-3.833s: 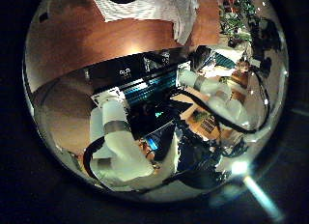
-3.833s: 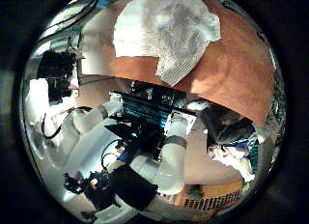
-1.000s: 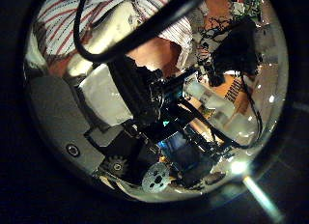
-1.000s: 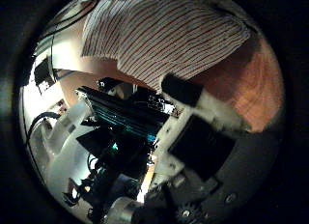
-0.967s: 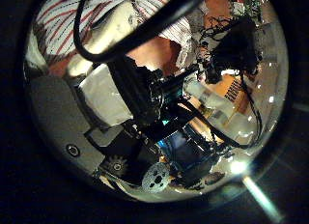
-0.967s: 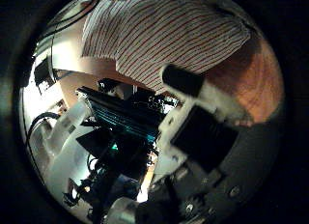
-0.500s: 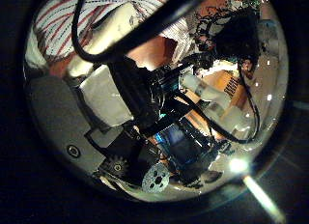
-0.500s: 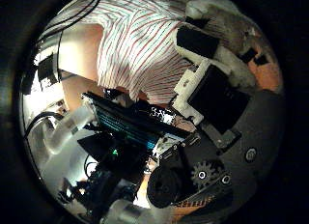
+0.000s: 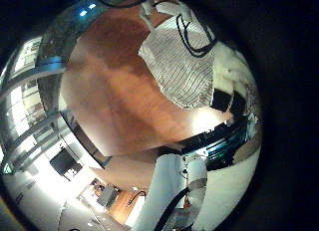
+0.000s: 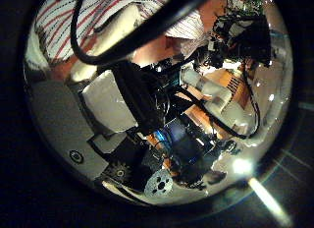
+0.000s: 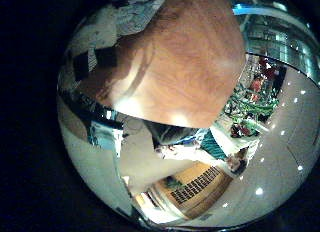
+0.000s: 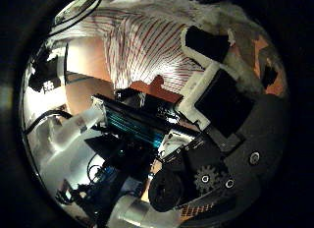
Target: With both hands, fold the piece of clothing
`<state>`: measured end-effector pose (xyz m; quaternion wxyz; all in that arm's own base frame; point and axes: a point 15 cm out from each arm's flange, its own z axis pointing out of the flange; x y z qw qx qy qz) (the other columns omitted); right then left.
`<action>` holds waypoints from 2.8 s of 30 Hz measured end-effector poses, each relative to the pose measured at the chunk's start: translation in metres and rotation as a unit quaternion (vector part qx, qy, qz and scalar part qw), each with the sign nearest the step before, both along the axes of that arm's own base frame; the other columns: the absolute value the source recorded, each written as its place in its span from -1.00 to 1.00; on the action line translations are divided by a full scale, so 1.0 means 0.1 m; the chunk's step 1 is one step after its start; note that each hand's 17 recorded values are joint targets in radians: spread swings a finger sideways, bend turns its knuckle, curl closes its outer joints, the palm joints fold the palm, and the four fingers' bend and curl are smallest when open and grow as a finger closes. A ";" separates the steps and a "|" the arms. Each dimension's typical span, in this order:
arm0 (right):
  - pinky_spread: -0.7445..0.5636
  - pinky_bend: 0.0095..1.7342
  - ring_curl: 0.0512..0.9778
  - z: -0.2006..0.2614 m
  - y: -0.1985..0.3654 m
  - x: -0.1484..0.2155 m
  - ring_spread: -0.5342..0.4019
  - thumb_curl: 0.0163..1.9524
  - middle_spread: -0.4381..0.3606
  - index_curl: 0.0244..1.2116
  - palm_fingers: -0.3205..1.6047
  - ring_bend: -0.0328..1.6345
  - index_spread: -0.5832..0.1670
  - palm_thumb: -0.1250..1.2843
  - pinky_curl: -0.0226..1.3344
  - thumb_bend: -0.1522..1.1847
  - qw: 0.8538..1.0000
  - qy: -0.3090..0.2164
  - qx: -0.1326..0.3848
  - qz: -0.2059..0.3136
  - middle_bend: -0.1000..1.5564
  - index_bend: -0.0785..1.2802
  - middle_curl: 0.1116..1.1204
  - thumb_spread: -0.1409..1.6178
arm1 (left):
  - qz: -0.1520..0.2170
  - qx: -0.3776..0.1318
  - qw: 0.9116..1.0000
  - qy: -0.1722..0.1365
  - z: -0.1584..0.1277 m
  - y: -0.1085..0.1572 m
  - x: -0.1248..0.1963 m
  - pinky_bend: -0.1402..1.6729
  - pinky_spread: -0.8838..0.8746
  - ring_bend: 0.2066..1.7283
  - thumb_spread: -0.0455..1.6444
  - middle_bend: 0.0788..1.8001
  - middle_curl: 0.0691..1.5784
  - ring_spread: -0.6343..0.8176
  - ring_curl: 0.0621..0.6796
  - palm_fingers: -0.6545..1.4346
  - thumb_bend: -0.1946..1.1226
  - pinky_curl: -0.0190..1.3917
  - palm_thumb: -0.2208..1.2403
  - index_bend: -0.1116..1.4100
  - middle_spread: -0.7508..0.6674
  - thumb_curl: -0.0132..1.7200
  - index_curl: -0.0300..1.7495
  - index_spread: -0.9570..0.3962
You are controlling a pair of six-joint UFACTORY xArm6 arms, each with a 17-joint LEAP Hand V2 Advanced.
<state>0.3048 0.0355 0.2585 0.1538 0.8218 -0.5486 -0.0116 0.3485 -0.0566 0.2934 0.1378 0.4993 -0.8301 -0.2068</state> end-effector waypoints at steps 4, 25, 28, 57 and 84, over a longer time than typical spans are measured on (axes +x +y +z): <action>-0.14 0.62 0.46 0.27 0.13 0.07 -0.35 -0.41 -0.34 0.55 0.43 0.69 -0.36 0.56 0.04 -0.79 0.999 -0.032 0.035 -0.003 0.62 0.56 0.54 0.50 | -0.006 -0.005 1.000 -0.003 0.08 0.02 -0.08 0.32 -0.69 0.41 0.70 0.00 0.10 -0.73 0.45 0.67 -0.72 0.03 -0.15 -0.32 -0.71 -0.67 0.35 -0.70; -0.15 0.51 0.50 0.73 0.69 1.45 -0.33 -0.37 -0.29 0.58 0.43 0.67 -0.30 0.47 0.22 -0.82 0.993 -0.077 0.087 -0.013 0.63 0.53 0.46 0.50 | 0.084 -0.009 0.996 0.023 -0.25 0.67 0.28 0.30 -0.70 0.37 0.74 -0.05 0.10 -0.74 0.44 0.67 -0.71 0.05 -0.19 -0.40 -0.72 -0.67 0.38 -0.72; -0.23 0.45 0.44 0.68 0.70 1.42 -0.33 -0.42 -0.30 0.54 0.38 0.64 -0.34 0.27 0.17 -0.85 0.994 -0.069 0.086 -0.008 0.54 0.35 0.38 0.54 | 0.087 -0.020 0.995 0.037 -0.30 0.69 0.27 0.30 -0.70 0.37 0.74 -0.05 0.11 -0.74 0.44 0.67 -0.71 0.05 -0.19 -0.41 -0.71 -0.67 0.39 -0.72; -0.34 0.25 0.15 -0.57 1.44 -0.50 -0.35 -0.70 -0.38 0.14 -0.32 0.55 -0.28 -0.57 -0.11 -0.81 0.997 0.039 0.020 0.065 0.05 -0.61 0.24 0.28 | 0.087 -0.019 0.995 0.042 -0.34 0.68 0.35 0.27 -0.71 0.35 0.70 -0.08 0.14 -0.74 0.44 0.68 -0.72 0.07 -0.16 -0.41 -0.72 -0.65 0.40 -0.75; -0.55 0.41 0.17 -1.02 1.46 -0.35 -0.43 -0.61 -0.59 0.27 0.15 0.61 -0.60 0.10 -0.14 -0.77 0.993 -0.031 -0.036 0.110 0.12 -0.50 0.52 0.31 | 0.094 -0.016 0.995 0.042 -0.31 0.67 0.33 0.26 -0.72 0.35 0.70 -0.08 0.14 -0.74 0.45 0.68 -0.71 0.07 -0.12 -0.39 -0.74 -0.64 0.40 -0.76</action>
